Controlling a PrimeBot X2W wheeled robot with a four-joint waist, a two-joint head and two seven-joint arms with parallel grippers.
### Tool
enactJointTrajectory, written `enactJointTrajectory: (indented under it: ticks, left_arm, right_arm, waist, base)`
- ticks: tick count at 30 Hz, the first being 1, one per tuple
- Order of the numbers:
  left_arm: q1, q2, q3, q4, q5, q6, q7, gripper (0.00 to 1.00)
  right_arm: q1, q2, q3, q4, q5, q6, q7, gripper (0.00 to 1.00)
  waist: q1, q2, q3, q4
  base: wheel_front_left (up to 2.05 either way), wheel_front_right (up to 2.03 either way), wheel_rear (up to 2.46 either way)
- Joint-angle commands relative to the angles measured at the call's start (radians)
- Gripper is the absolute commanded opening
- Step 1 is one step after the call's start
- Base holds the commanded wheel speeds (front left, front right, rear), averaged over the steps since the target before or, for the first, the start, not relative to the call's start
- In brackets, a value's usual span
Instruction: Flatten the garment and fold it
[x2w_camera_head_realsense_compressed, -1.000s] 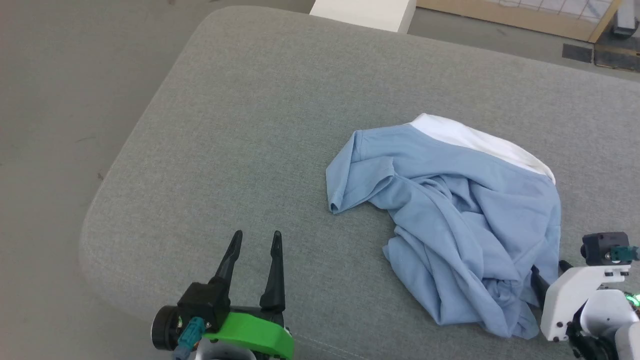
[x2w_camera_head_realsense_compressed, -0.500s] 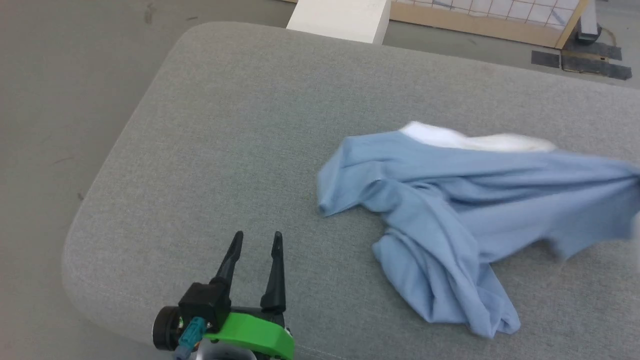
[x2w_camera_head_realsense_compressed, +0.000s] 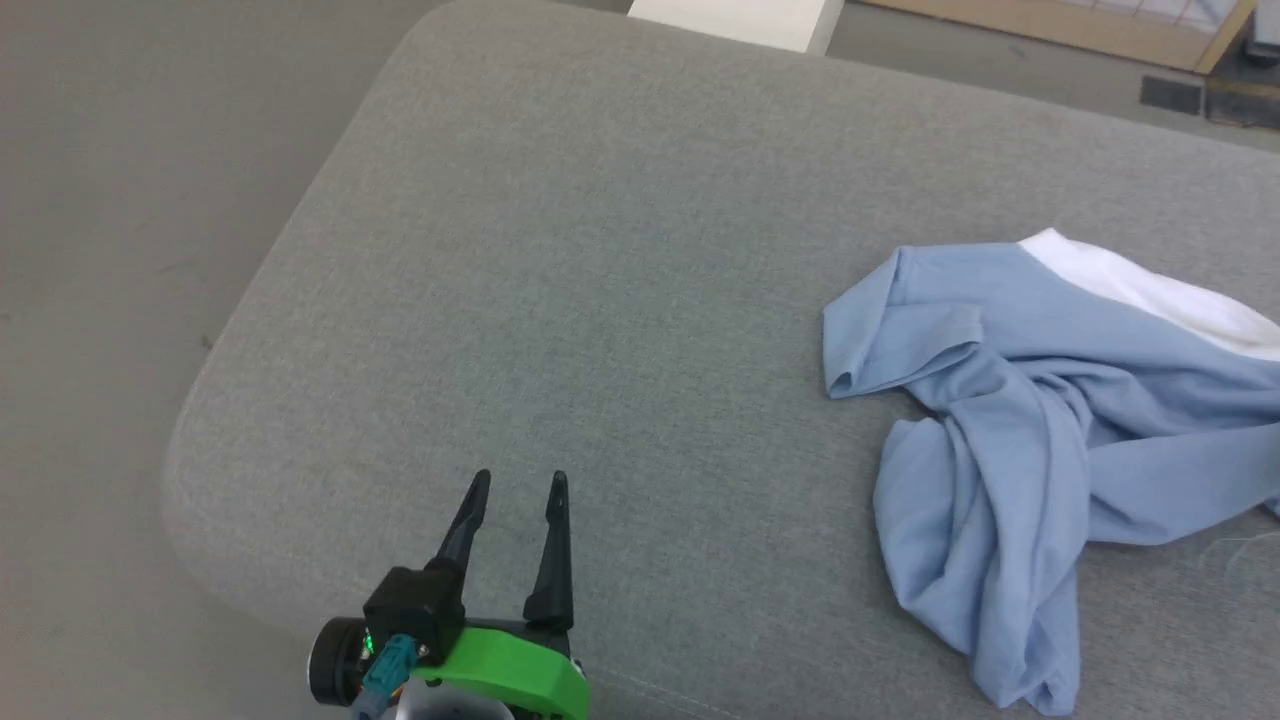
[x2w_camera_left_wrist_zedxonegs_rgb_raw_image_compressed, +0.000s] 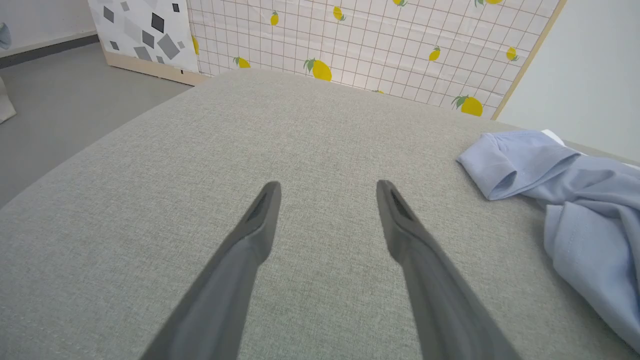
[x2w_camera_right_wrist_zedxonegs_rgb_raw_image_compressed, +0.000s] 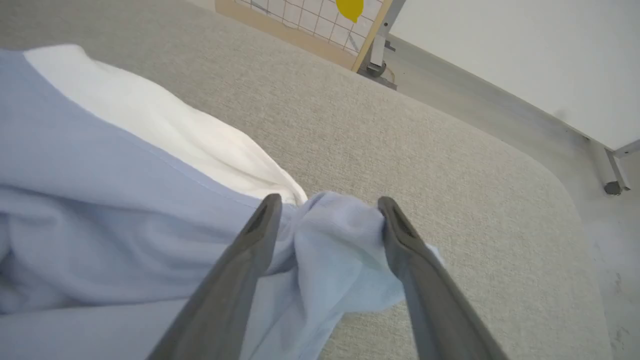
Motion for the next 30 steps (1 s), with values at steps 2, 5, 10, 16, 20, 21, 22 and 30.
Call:
enactJointTrajectory:
  ticks: [2, 5, 10, 16, 20, 21, 22, 30]
  left_arm:
    - [-0.002, -0.002, 0.011, 0.004, 0.008, -0.006, -0.004, 1.0]
    - [0.008, -0.002, 0.018, 0.005, 0.007, -0.01, -0.004, 1.0]
    - [0.012, -0.002, 0.017, 0.003, 0.004, -0.012, -0.004, 1.0]
    - [0.01, -0.002, 0.016, -0.004, 0.003, -0.014, -0.004, 1.0]
    - [0.0, -0.002, 0.023, -0.006, 0.012, -0.016, -0.004, 1.0]
    - [-0.002, -0.002, 0.024, -0.006, 0.013, -0.016, -0.004, 1.0]
    - [-0.005, -0.002, 0.025, -0.007, 0.015, -0.017, -0.004, 1.0]
    - [-0.014, -0.002, 0.025, -0.003, 0.019, -0.015, -0.004, 1.0]
  right_arm:
    - [-0.031, 0.01, 0.041, -0.043, 0.039, -0.002, 0.002, 1.0]
    - [-0.023, 0.038, 0.1, -0.134, 0.12, -0.002, 0.054, 1.0]
    - [0.073, 0.071, 0.158, -0.295, 0.217, -0.002, 0.181, 1.0]
    - [0.225, 0.095, 0.169, -0.349, 0.265, -0.002, 0.271, 1.0]
    - [0.245, 0.111, 0.177, -0.306, 0.227, -0.002, 0.209, 1.0]
    - [0.239, 0.119, 0.178, -0.286, 0.22, -0.002, 0.194, 1.0]
    - [0.23, 0.125, 0.188, -0.259, 0.206, -0.002, 0.179, 1.0]
    - [0.135, 0.194, 0.205, -0.069, 0.123, -0.002, 0.112, 0.0]
  waist:
    - [-0.0001, 0.0, -0.053, -0.048]
    - [-0.0001, 0.0, -0.078, -0.073]
    - [-0.0001, 0.0, -0.084, -0.09]
    - [-0.0001, 0.0, -0.055, -0.078]
    - [-0.0001, 0.0, -0.031, -0.063]
    - [-0.0001, 0.0, -0.027, -0.06]
    - [-0.0001, 0.0, -0.024, -0.058]
    - [-0.0001, 0.0, -0.026, -0.082]
  base:
    - [0.0, 0.0, 0.0]
    - [0.0, 0.0, 0.0]
    - [0.0, 0.0, 0.0]
    - [0.0, 0.0, 0.0]
    - [0.0, 0.0, 0.0]
    - [0.0, 0.0, 0.0]
    - [0.0, 0.0, 0.0]
    - [0.0, 0.0, 0.0]
